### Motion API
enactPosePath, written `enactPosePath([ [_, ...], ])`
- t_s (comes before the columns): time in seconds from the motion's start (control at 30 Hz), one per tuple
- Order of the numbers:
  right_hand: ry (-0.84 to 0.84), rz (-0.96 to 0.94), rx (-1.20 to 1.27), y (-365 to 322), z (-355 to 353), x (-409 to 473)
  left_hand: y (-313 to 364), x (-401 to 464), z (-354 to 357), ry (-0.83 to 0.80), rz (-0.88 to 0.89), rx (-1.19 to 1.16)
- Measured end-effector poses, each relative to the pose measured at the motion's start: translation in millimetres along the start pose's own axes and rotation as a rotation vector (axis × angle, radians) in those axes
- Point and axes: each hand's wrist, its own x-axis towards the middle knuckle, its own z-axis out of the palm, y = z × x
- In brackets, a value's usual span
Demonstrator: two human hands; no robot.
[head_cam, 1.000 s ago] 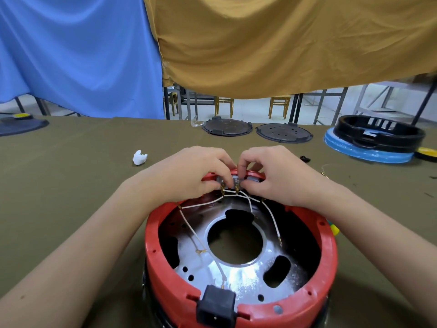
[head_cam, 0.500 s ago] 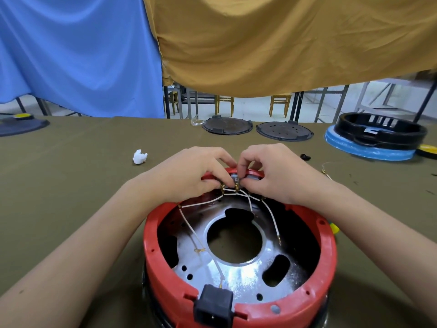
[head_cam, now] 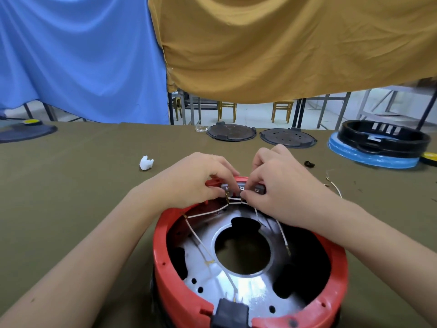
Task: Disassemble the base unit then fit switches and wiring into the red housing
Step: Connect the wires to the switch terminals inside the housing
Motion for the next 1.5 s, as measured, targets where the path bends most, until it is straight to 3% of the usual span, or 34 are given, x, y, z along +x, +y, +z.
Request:
enactPosePath([
  [0.2, -0.032, 0.142, -0.053, -13.6, 6.5, -2.5, 2.0, -1.8, -2.5, 0.044, -0.052, -0.074],
  [0.33, -0.088, 0.289, 0.04, -23.9, 4.2, -0.8, 3.4, -3.7, -4.6, 0.048, -0.071, -0.097],
  [0.57, -0.03, 0.394, 0.156, -27.5, 9.3, -8.2, 6.0, -7.1, -8.8, -0.021, -0.042, -0.056],
  [0.73, -0.026, 0.419, 0.235, -24.6, 7.9, -6.5, 7.0, -2.6, -6.1, -0.095, -0.003, 0.155],
  [1.5, 0.027, 0.505, 0.48, -17.2, 14.7, -2.0, 4.8, -1.2, -2.5, -0.088, 0.007, 0.135],
])
